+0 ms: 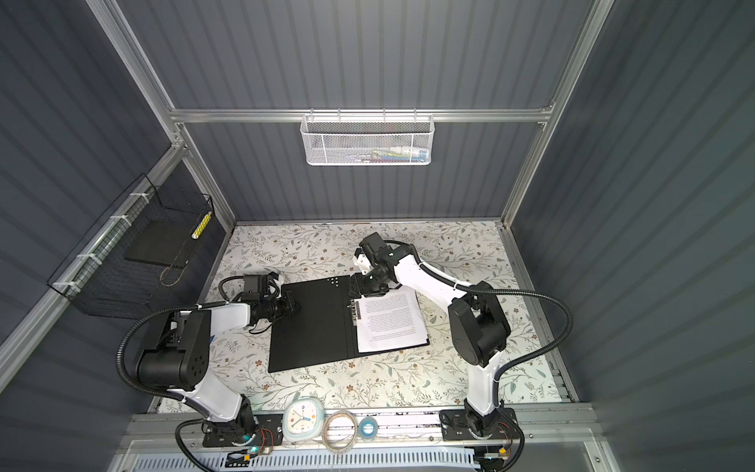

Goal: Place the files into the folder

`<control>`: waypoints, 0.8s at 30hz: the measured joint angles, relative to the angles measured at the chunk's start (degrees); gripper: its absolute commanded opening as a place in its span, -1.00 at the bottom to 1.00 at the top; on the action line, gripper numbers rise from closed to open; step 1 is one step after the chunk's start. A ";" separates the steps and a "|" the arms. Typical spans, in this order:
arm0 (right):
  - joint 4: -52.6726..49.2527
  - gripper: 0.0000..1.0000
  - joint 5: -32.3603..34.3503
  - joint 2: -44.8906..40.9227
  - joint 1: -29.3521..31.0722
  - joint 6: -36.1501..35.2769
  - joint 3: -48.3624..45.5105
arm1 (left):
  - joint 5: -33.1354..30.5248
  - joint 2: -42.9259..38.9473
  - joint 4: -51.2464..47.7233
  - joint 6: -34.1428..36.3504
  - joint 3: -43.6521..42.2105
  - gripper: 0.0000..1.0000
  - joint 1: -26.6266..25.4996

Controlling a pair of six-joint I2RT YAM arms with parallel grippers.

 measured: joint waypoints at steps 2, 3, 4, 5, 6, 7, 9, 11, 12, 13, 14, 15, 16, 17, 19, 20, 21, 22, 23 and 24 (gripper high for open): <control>-0.35 0.15 0.00 0.52 0.00 0.04 0.31 | -0.11 0.33 0.48 0.04 0.13 -1.00 0.00; -0.70 0.11 0.00 1.14 0.00 0.04 0.83 | -0.35 0.35 0.68 0.02 0.13 -1.00 0.00; -1.05 0.10 0.02 1.79 0.00 -0.02 1.44 | -0.52 0.35 0.76 0.04 0.13 -1.00 -0.02; -1.51 0.10 0.04 2.71 0.00 0.00 2.29 | -0.66 0.42 0.87 0.04 0.13 -1.00 0.00; -1.95 0.10 0.07 3.58 0.00 0.00 3.10 | -0.74 0.46 1.01 0.04 0.15 -1.00 0.00; -2.19 0.10 0.07 4.15 0.02 0.00 3.48 | -0.79 0.52 1.11 0.04 0.17 -1.00 0.00; -2.71 0.09 0.15 5.01 0.11 0.11 3.91 | -0.83 0.61 1.38 0.04 0.17 -1.00 0.00; -3.17 0.06 0.13 5.64 0.20 0.42 4.15 | -1.03 0.61 1.49 0.04 0.17 -1.00 0.00; -3.37 0.05 0.07 6.03 0.26 0.61 4.26 | -1.11 0.61 1.60 0.04 0.17 -1.00 0.00; -3.50 0.02 -0.09 6.36 0.28 0.70 4.42 | -1.22 0.61 1.64 0.04 0.17 -1.00 -0.02; -3.48 -0.03 -0.28 6.88 0.37 0.81 4.59 | -1.25 0.61 1.64 0.04 0.17 -1.00 0.00; -3.50 -0.03 -0.55 7.39 0.44 0.94 4.90 | -1.25 0.61 1.64 0.04 0.17 -1.00 0.00; -3.61 -0.04 -0.66 7.91 0.50 0.92 5.20 | -1.27 0.61 1.68 0.04 0.17 -1.00 0.00; -3.61 -0.05 -0.83 8.39 0.59 0.90 5.51 | -1.33 0.61 1.79 0.04 0.15 -1.00 0.00; -3.76 -0.06 -1.05 9.31 0.76 0.83 6.25 | -1.53 0.61 1.84 0.04 0.13 -1.00 0.00; -3.76 -0.08 -1.22 9.84 0.83 0.81 6.71 | -1.55 0.61 1.84 0.02 0.13 -1.00 0.00; -3.74 -0.11 -1.40 10.23 0.87 0.79 7.06 | -1.57 0.61 1.84 0.04 0.13 -1.00 0.00; -3.72 -0.12 -1.46 10.58 0.90 0.72 7.28 | -1.60 0.61 1.84 0.04 0.13 -1.00 0.00; -3.69 -0.13 -1.62 10.84 0.90 0.68 7.41 | -1.60 0.61 1.84 0.04 0.13 -1.00 -0.02; -3.72 -0.14 -1.79 11.02 0.90 0.63 7.43 | -1.60 0.61 1.84 0.04 0.13 -1.00 0.00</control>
